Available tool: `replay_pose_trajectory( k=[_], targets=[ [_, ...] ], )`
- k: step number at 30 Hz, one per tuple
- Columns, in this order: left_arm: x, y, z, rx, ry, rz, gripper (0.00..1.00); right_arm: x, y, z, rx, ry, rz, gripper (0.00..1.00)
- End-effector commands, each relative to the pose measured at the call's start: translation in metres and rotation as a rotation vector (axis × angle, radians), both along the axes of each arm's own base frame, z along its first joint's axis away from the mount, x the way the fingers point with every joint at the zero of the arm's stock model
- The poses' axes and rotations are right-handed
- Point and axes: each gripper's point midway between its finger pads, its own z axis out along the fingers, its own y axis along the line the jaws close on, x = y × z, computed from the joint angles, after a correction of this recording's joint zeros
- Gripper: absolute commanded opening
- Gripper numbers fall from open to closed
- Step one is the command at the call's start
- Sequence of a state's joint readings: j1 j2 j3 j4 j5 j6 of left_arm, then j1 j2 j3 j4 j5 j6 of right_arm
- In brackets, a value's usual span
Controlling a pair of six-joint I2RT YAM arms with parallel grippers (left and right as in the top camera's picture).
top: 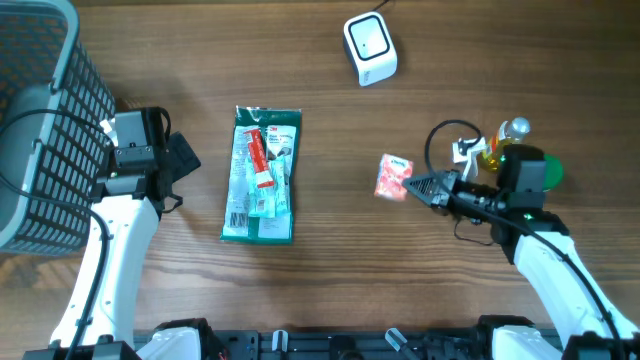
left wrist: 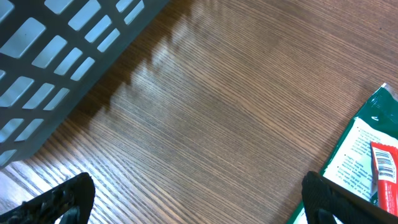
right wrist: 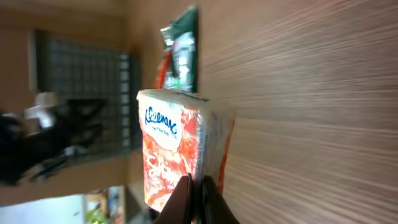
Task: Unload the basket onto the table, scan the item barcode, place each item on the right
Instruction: 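Lift the tissue pack and raise it toward the scanner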
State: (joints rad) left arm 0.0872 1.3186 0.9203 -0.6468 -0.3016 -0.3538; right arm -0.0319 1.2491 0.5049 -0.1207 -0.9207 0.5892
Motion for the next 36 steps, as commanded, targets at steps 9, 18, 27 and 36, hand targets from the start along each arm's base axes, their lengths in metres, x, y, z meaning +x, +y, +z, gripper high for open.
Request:
replay_pose_trajectory(
  k=[9,18,27,36],
  targets=[
    [-0.001,0.002,-0.003,0.002,0.008,0.004,1.0,0.021,0.006,0.058,-0.398,-0.027,0.007,0.04],
    [-0.001,0.002,-0.003,0.002,0.008,0.004,1.0,0.06,0.011,0.191,-0.72,-0.12,0.021,0.04],
    [-0.001,0.002,-0.003,0.002,0.008,0.004,1.0,0.158,0.032,0.137,-1.195,-0.31,0.095,0.04],
    [-0.001,0.002,-0.003,0.002,0.008,0.004,1.0,0.237,0.062,0.071,-1.542,-0.529,0.261,0.04]
  ],
)
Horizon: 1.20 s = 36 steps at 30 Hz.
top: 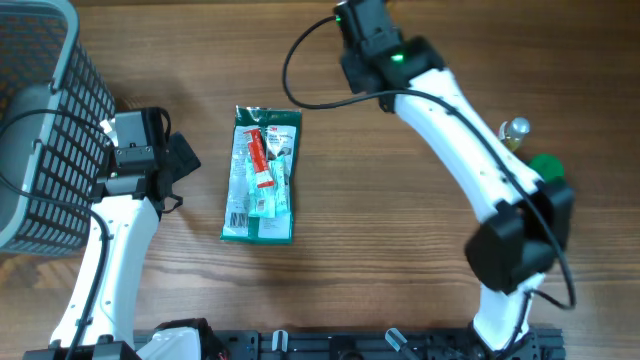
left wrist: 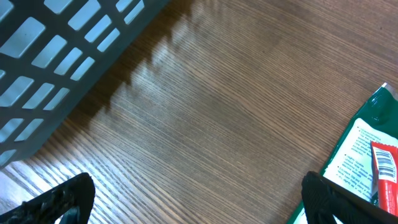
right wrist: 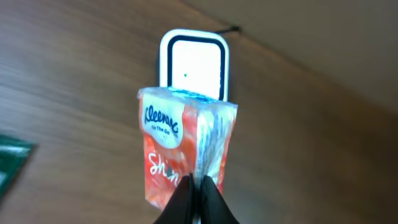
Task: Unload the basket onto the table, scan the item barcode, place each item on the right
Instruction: 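Lift the tissue pack and raise it toward the scanner, then hold the tissue pack in front of the scanner window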
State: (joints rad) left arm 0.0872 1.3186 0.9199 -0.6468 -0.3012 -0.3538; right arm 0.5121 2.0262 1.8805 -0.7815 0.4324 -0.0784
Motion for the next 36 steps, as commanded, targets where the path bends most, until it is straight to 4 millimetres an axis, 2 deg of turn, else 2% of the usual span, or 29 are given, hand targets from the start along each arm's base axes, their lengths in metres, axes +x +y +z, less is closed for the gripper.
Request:
replay_pose_trajectory(
  k=[1,8,13,19,36],
  targets=[
    [-0.001,0.002,-0.003,0.002,0.007,0.005,1.0,0.026,-0.003,-0.019,-0.208,-0.035,0.087,0.04],
    [-0.001,0.002,-0.003,0.002,0.007,0.005,1.0,0.063,-0.018,-0.045,-0.409,-0.134,0.014,0.04],
    [-0.001,0.002,-0.003,0.002,0.007,0.005,1.0,0.073,-0.02,-0.068,-0.41,-0.13,0.003,0.05],
    [-0.001,0.002,-0.003,0.002,0.007,0.005,1.0,0.08,-0.021,-0.066,-0.392,-0.161,-0.013,0.05],
    [-0.001,0.002,-0.003,0.002,0.007,0.005,1.0,0.08,-0.013,-0.071,-0.353,-0.146,0.027,0.05]
  ],
)
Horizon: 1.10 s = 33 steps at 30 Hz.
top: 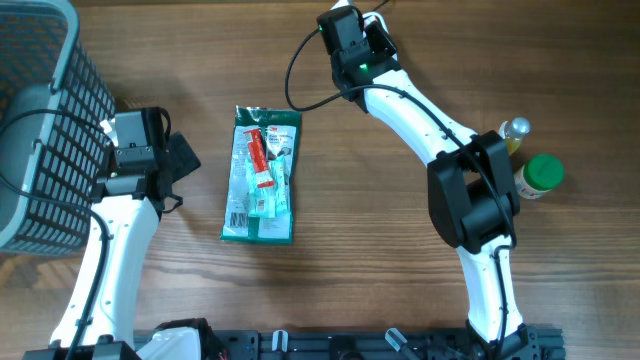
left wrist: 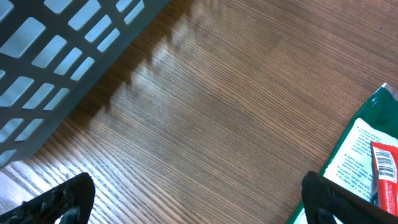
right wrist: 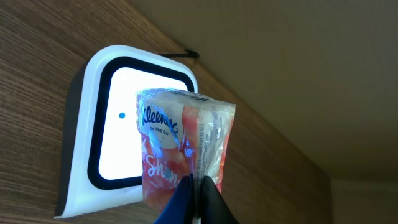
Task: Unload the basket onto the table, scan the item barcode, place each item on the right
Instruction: 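Hold the tissue pack in front of the scanner window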
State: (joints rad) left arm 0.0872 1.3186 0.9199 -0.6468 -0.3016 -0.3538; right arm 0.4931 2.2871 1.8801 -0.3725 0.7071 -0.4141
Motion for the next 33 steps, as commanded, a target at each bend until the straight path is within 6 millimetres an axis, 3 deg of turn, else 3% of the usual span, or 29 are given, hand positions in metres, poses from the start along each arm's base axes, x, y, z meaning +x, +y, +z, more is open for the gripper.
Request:
replay_pose_trajectory(
  k=[1,5,13,18,22,33],
  targets=[
    [-0.001,0.002,-0.003,0.002,0.007,0.004,1.0,0.002,0.003,-0.009,0.011,0.022,0.018,0.05],
    [-0.001,0.002,-0.003,0.002,0.007,0.004,1.0,0.001,0.005,-0.012,0.02,0.034,0.03,0.04],
    [-0.001,0.002,-0.003,0.002,0.007,0.004,1.0,0.004,-0.015,-0.004,-0.02,-0.006,-0.045,0.04],
    [-0.001,0.002,-0.003,0.002,0.007,0.004,1.0,0.011,-0.011,0.003,0.011,-0.047,-0.038,0.05],
    [-0.001,0.002,-0.003,0.002,0.007,0.004,1.0,0.012,0.004,-0.004,0.063,-0.019,0.028,0.05],
    [-0.001,0.002,-0.003,0.002,0.007,0.004,1.0,0.01,-0.004,-0.02,-0.028,0.02,0.045,0.05]
  ],
)
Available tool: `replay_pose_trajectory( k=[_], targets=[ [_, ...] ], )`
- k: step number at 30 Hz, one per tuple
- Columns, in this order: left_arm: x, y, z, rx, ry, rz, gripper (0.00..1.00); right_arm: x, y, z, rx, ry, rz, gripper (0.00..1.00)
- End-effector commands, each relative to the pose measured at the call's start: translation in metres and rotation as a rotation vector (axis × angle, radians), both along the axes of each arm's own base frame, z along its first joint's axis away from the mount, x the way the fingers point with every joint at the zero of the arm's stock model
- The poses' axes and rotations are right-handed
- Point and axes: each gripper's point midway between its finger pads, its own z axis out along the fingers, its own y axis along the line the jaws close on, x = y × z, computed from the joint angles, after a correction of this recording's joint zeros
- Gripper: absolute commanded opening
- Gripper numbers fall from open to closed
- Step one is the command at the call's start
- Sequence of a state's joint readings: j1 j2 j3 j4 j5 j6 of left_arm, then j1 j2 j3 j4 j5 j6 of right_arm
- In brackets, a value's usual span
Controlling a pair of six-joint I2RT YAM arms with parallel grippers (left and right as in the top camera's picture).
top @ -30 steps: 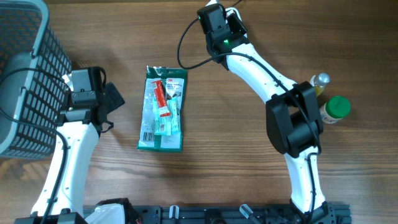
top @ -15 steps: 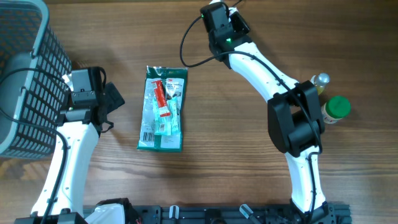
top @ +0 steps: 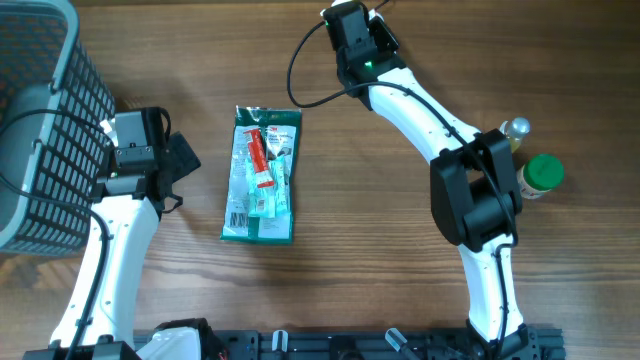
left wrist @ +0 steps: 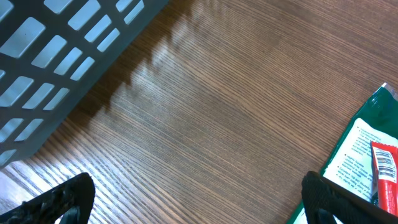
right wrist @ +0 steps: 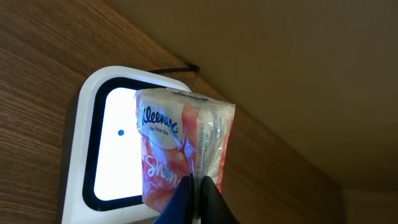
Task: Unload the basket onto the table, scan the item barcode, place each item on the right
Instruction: 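Hold the tissue pack in front of the scanner window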
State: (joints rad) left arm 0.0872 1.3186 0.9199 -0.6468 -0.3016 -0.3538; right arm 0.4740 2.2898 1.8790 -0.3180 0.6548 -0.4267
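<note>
In the right wrist view my right gripper (right wrist: 194, 186) is shut on the edge of an orange and white Kleenex tissue pack (right wrist: 180, 149). The pack hangs right over the lit window of the white barcode scanner (right wrist: 109, 152). Overhead, the right arm reaches to the table's far edge and its wrist (top: 352, 30) hides the scanner and the pack. A green flat package (top: 262, 175) with a red tube lies mid-table. My left gripper (left wrist: 199, 199) is open just above the wood, left of that package (left wrist: 367, 155).
A grey wire basket (top: 40, 120) stands at the far left, close to the left arm. A bottle with a silver cap (top: 515, 130) and a green-lidded jar (top: 540, 172) stand at the right. The scanner's black cable (right wrist: 174, 67) runs toward the far edge.
The right gripper has shifted slightly over the scanner; the tissue pack now covers more of the right side of the lit window. The left arm has not moved.
First the right gripper held the tissue pack low over the table at the right, near the bottles. Then it held the pack at the back of the table, just short of the scanner. After that the pack was over the scanner's window, and it still is.
</note>
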Motion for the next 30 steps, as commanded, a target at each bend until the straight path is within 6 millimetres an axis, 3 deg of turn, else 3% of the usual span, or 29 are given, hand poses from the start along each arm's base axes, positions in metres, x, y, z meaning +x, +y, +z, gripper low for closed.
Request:
replay_pose_trajectory(
  k=[1,24,30],
  targets=[
    [-0.001,0.002,-0.003,0.002,0.007,0.004,1.0,-0.001,-0.007,-0.021,-0.098,0.045,0.022,0.05],
    [-0.001,0.002,-0.003,0.002,0.007,0.004,1.0,-0.004,-0.002,-0.029,-0.113,0.095,0.079,0.06],
    [-0.001,0.002,-0.003,0.002,0.007,0.004,1.0,0.0,-0.012,-0.018,-0.187,0.059,0.044,0.05]
  ],
)
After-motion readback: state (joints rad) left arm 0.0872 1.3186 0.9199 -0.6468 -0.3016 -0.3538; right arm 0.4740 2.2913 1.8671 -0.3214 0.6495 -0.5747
